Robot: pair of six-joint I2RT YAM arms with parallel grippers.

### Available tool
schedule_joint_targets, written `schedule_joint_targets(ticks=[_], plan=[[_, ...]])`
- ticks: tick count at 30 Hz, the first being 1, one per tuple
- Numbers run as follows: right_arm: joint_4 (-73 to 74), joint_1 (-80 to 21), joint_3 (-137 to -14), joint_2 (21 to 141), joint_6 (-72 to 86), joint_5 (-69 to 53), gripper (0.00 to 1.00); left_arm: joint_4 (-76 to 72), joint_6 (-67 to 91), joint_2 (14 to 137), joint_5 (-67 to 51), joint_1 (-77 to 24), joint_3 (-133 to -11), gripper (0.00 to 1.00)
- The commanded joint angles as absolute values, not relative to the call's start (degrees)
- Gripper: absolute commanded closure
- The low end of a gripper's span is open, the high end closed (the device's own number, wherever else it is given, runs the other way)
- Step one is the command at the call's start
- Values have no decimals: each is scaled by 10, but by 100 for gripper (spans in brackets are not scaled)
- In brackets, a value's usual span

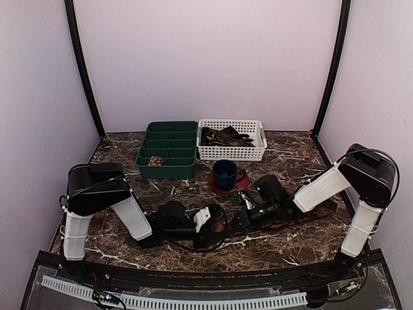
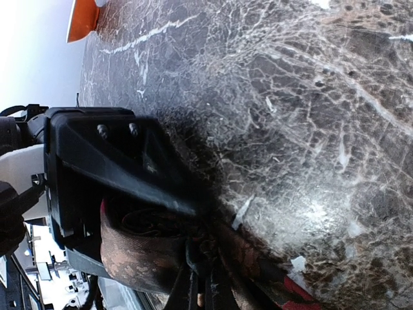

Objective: Roll the ties
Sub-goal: Roll the tie at the center of the board.

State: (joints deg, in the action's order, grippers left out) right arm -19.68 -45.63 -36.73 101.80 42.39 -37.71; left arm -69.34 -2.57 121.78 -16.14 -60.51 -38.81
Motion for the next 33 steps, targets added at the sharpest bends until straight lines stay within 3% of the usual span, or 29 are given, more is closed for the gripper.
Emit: schedule_joint_targets(ticks=[1,4,8,10,15,17,21,23,33], plan=[[-188,-454,-356,1025,432,-362,100,-627,-47,1219,-173,-611,-395,57],[-175,-453,-359,1013,428,-367,89,-589,-60,1203,-162,-611,-381,70],[-154,-446,-360,997,422,-374,80,-564,-70,1184,-160,-610,-357,75],[-150,-445,-362,994,420,-375,80,-558,-73,1181,-161,-610,-353,76],[-159,-448,-369,1003,420,-393,93,-553,-76,1181,-161,-610,-359,76],[-160,-451,-374,1006,420,-397,96,-546,-76,1181,-163,-610,-363,73],[-136,-453,-381,1019,404,-384,100,-575,-60,1164,-147,-610,-344,46],[-126,-454,-382,1027,397,-376,100,-633,-49,1147,-140,-610,-302,39],[-102,-456,-383,1038,382,-348,100,-734,-22,1143,-154,-610,-275,37]])
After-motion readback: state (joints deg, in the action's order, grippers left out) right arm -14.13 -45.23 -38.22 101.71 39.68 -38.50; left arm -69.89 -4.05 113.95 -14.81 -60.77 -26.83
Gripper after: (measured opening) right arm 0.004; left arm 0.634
